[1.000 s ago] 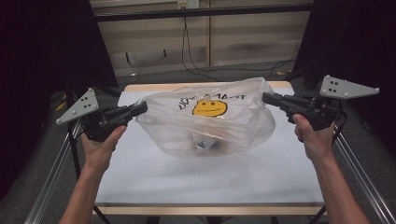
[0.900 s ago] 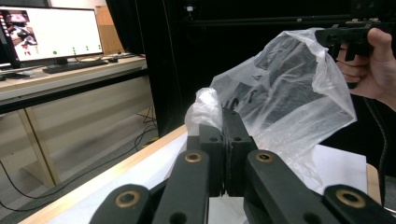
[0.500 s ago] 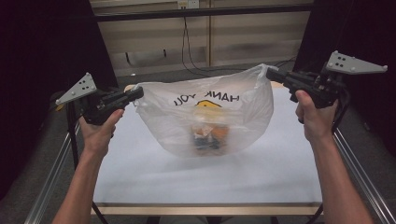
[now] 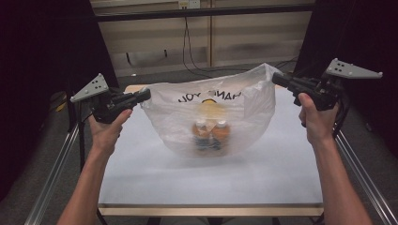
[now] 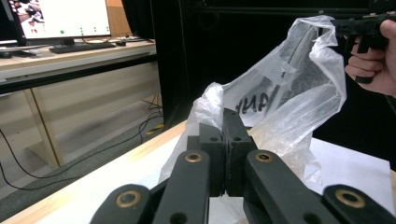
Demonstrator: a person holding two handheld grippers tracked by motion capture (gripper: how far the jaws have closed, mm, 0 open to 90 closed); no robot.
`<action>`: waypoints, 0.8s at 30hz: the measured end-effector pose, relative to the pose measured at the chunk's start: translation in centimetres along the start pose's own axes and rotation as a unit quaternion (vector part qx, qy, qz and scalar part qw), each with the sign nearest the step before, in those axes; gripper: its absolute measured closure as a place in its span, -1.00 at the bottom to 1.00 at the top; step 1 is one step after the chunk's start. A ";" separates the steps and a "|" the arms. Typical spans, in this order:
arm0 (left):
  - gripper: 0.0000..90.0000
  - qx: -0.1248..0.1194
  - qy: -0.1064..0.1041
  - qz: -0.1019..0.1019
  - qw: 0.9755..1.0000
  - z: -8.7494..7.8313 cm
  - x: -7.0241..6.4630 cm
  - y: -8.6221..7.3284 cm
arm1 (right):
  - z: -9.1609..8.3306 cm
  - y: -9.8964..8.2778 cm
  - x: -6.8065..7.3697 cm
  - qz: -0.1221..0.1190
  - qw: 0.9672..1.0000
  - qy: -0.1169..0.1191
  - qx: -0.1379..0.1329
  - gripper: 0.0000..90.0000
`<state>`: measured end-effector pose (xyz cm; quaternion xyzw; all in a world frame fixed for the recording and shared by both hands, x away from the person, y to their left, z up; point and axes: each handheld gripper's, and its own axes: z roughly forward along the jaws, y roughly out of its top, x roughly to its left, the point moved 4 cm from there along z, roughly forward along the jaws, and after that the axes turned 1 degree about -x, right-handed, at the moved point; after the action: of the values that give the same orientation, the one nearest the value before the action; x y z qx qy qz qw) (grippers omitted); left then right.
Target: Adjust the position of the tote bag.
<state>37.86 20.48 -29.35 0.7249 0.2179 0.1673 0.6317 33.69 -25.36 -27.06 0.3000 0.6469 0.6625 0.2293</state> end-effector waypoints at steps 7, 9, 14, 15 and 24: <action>0.99 0.032 0.001 -0.008 0.999 1.0 0.6 -2.1 | 0.0 -2.5 -0.6 0.011 0.999 -0.010 0.028 1.00; 0.99 0.033 0.000 -0.015 0.999 1.3 0.9 -2.6 | 0.1 -3.1 -0.9 0.014 0.999 -0.016 0.036 1.00; 0.99 0.045 -0.003 -0.029 0.999 1.8 1.4 -3.7 | 0.6 -4.6 -1.3 0.022 0.998 -0.020 0.058 1.00; 0.99 0.048 -0.004 -0.030 0.998 1.8 1.5 -4.1 | 0.6 -4.9 -1.3 0.024 0.998 -0.021 0.060 1.00; 0.99 0.071 -0.009 -0.048 0.996 3.2 2.0 -6.3 | 0.7 -7.4 -2.2 0.048 0.995 -0.031 0.084 1.00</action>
<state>40.58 19.53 -36.13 0.7578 0.2579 0.1144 0.5883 35.10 -25.93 -34.66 0.3696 0.6779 0.6060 0.1915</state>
